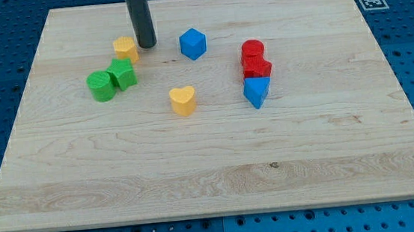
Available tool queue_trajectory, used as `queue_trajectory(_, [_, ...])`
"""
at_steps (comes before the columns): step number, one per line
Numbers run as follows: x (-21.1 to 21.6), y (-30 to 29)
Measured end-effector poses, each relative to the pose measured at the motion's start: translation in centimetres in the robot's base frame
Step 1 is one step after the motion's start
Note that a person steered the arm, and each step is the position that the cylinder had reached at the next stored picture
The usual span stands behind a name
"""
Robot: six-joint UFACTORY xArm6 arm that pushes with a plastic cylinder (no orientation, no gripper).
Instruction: Slide the blue cube closer to the red star
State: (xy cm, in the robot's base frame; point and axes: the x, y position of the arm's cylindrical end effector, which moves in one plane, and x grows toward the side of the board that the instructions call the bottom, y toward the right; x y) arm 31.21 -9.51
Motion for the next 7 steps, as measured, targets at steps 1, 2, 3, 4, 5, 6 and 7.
queue_trajectory(1, [0.0, 0.9])
queue_trajectory(2, [0.0, 3.8])
queue_trajectory(3, [0.5, 5.5])
queue_trajectory(4, [1.5, 6.7])
queue_trajectory(5, [1.7, 9.2])
queue_trajectory(6, [1.7, 12.4])
queue_trajectory(7, [2.0, 12.8])
